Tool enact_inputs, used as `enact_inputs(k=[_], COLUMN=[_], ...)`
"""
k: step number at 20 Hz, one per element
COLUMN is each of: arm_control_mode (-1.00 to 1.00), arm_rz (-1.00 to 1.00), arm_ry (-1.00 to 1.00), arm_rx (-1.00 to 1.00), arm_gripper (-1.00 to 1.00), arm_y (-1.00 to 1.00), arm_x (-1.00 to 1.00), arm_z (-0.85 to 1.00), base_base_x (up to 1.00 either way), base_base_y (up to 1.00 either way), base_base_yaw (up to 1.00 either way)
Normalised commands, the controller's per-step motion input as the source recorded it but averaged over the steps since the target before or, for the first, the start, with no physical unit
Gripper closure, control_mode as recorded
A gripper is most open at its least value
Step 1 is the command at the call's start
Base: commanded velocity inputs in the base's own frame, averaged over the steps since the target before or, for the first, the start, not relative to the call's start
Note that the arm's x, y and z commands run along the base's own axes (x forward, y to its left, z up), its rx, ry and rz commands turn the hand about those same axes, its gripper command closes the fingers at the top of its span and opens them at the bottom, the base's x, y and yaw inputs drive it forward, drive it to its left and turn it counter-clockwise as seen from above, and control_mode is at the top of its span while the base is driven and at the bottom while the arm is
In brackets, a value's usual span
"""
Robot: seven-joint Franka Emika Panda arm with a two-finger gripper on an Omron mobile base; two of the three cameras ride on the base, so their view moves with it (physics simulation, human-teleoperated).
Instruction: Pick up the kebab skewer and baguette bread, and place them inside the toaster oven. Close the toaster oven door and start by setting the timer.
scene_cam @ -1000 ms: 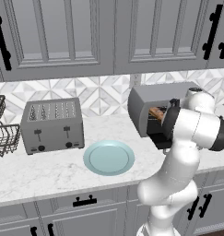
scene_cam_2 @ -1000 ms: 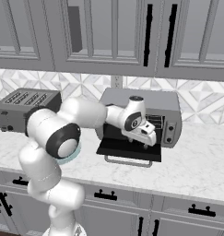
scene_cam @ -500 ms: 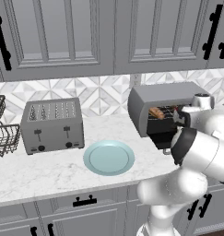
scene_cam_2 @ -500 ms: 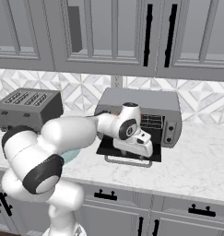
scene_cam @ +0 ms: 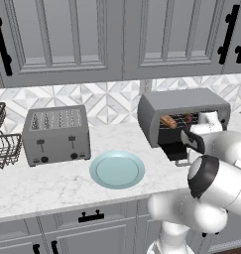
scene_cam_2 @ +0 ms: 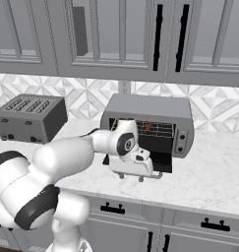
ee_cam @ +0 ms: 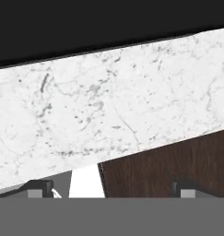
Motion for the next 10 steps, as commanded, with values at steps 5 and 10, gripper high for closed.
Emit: enact_inputs(k=[5, 10], arm_control_mode=[-1.00, -1.00], arm_rz=[0.00, 0.00], arm_ry=[0.06, 0.00], arm_rx=[0.03, 0.05], arm_gripper=[-1.00, -1.00], arm_y=[0.25, 0.00], arm_x=[0.21, 0.16], arm_z=[-0.30, -0.36], base_base_x=[0.00, 0.00], base_base_y=[0.00, 0.00], base_base_yaw=[0.00, 0.00])
